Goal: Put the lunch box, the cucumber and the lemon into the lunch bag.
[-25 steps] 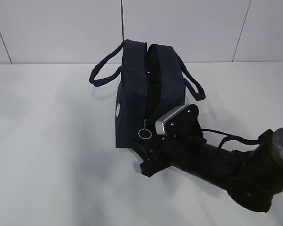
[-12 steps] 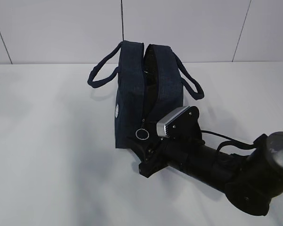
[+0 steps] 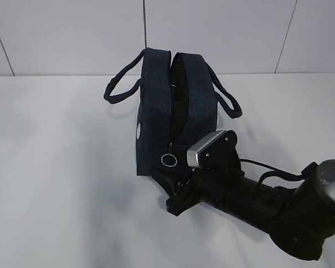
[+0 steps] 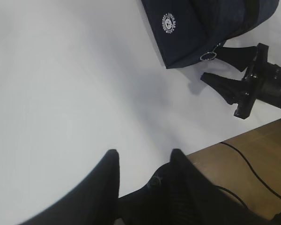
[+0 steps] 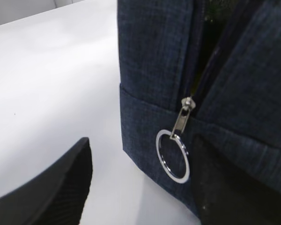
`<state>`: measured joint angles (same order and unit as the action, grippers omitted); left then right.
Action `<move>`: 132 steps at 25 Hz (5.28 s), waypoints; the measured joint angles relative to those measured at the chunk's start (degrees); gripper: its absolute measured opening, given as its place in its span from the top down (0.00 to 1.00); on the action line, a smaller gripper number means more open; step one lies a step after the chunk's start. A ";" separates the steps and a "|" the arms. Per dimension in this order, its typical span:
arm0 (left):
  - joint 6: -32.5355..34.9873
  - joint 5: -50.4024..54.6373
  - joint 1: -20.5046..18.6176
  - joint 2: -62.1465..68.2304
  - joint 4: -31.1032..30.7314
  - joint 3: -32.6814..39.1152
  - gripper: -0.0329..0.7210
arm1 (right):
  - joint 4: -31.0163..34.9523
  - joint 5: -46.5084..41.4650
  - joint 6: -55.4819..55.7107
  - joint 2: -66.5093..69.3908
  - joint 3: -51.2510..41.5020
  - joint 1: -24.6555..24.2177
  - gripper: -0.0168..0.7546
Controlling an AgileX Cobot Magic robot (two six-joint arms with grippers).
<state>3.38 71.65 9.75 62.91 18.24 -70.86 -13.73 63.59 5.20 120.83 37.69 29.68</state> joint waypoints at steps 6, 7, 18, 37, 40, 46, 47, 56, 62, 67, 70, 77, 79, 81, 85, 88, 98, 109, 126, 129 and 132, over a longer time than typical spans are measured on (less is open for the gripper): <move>0.00 0.00 0.00 0.00 0.24 0.00 0.64 | -1.71 0.05 0.00 0.00 -0.11 0.00 0.34; 0.00 0.00 0.00 0.00 0.24 0.00 0.64 | -2.69 0.05 0.00 0.00 -0.11 0.00 0.34; 0.00 0.00 0.00 0.00 0.38 0.00 0.64 | 0.36 1.48 0.00 0.00 -0.11 0.00 0.34; 0.00 0.00 0.00 0.00 0.38 0.00 0.64 | -2.32 1.99 5.09 3.14 -0.11 0.00 0.34; 0.00 0.00 0.00 0.00 0.38 0.00 0.64 | -1.29 1.99 5.09 3.25 -0.11 0.00 0.34; 0.00 0.00 0.00 0.00 0.38 0.00 0.64 | 1.37 1.99 5.13 3.25 -0.11 0.00 0.34; 0.00 0.00 0.00 0.00 0.38 0.00 0.64 | 1.37 1.99 5.13 3.25 -0.11 0.00 0.34; 0.00 0.00 0.00 0.00 0.38 0.00 0.64 | 0.41 1.99 5.87 3.25 1.48 0.00 0.34; 0.00 0.00 0.00 0.00 0.26 0.00 0.64 | -0.05 1.99 7.14 3.25 1.92 0.00 0.34; 0.00 0.00 0.00 0.00 0.26 0.00 0.64 | -0.05 1.99 7.17 3.25 2.74 0.00 0.36; 0.00 -0.10 0.00 0.00 0.26 0.00 0.64 | -0.05 1.99 7.41 3.25 3.79 0.00 0.44; 0.00 -0.10 0.00 0.00 0.26 0.00 0.64 | 0.31 1.99 7.41 3.25 4.14 0.00 0.54; 0.00 -0.10 0.00 0.00 0.26 0.00 0.64 | 0.68 1.99 7.41 3.25 4.14 0.00 0.55; 0.00 -0.10 0.00 0.00 0.26 0.00 0.64 | 1.15 1.99 7.41 3.25 4.14 0.00 0.57; 0.00 -0.10 0.00 0.00 0.26 0.00 0.64 | 2.20 1.99 7.51 3.25 4.14 0.00 0.70; 0.00 -0.10 0.00 0.00 0.26 0.00 0.64 | 2.40 1.99 7.51 3.36 4.14 0.00 0.75; 0.00 -0.10 0.00 0.00 0.26 0.00 0.64 | 2.42 1.99 7.51 3.30 4.14 0.00 0.76; 0.00 -0.20 0.00 0.00 0.26 0.00 0.64 | 0.51 0.52 7.51 3.30 4.14 0.00 0.76; 0.00 -0.20 0.00 0.00 0.26 0.00 0.64 | 0.02 -0.22 7.64 3.30 4.14 0.00 0.80; 0.00 -0.20 0.00 0.00 0.26 0.00 0.64 | 0.25 -0.46 7.64 3.30 4.14 0.00 0.87; 0.00 -0.20 0.00 0.00 0.26 0.00 0.64 | 0.25 -1.62 7.64 3.30 4.14 0.00 0.96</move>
<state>3.38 71.45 9.75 62.91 18.51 -70.86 -13.48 61.97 12.85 124.13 41.83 29.68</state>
